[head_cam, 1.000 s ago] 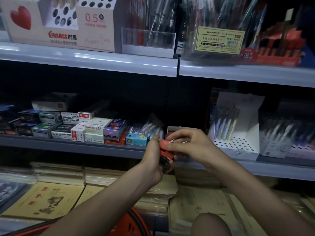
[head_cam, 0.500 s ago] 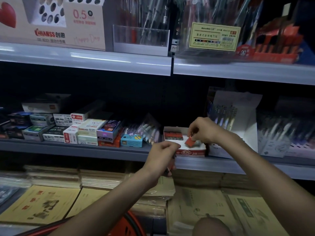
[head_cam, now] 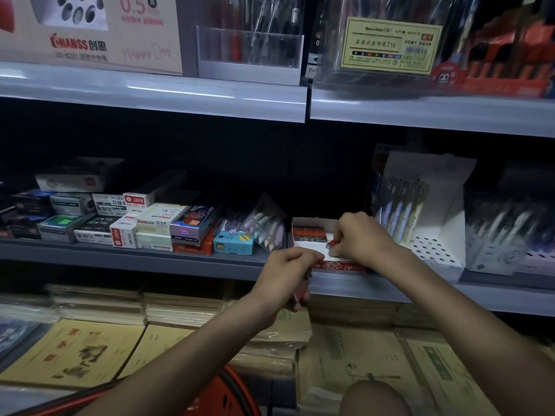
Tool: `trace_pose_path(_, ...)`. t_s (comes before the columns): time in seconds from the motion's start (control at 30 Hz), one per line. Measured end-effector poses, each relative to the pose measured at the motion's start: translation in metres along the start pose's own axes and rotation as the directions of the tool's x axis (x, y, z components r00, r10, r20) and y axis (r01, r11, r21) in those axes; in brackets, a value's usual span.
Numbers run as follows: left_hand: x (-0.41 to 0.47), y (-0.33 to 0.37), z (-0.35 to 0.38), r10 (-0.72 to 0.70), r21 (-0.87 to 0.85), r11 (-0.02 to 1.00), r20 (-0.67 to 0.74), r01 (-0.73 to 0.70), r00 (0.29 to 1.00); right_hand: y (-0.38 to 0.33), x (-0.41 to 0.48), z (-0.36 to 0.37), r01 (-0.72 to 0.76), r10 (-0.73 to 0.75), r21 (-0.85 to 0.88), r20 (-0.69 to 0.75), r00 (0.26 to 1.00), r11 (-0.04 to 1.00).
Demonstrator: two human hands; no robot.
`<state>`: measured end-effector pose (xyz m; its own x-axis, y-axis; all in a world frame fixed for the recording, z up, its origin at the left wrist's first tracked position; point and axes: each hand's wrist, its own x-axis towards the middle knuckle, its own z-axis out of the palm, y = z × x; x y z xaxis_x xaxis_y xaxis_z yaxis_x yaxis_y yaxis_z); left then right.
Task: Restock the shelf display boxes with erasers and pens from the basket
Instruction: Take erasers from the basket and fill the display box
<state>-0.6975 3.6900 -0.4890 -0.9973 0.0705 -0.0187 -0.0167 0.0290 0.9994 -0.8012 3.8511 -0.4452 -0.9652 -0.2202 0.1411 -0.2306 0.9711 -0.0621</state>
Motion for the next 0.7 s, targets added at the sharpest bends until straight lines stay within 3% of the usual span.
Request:
trace_pose_path(0.3,0.002,-0.002,-0.006,-0.021,-0.025,0.999,0.026,0.022,0.999,-0.006,0.006,0.013,-0.009,-0.011,-0.151,-0.130,0.991,0.988)
trace_pose_path(0.57,0.002,-0.002,-0.014,-0.070,0.025,0.997,0.072,0.068,0.995,-0.004,0.017,0.016,-0.017,0.002,-0.113,-0.128,0.992,0.994)
trace_pose_path(0.7,-0.002,0.008,-0.015,-0.201,-0.129,0.969,0.077,0.210,0.977,-0.006,0.006,0.006,0.011,-0.025,-0.086,-0.164,0.986,0.996)
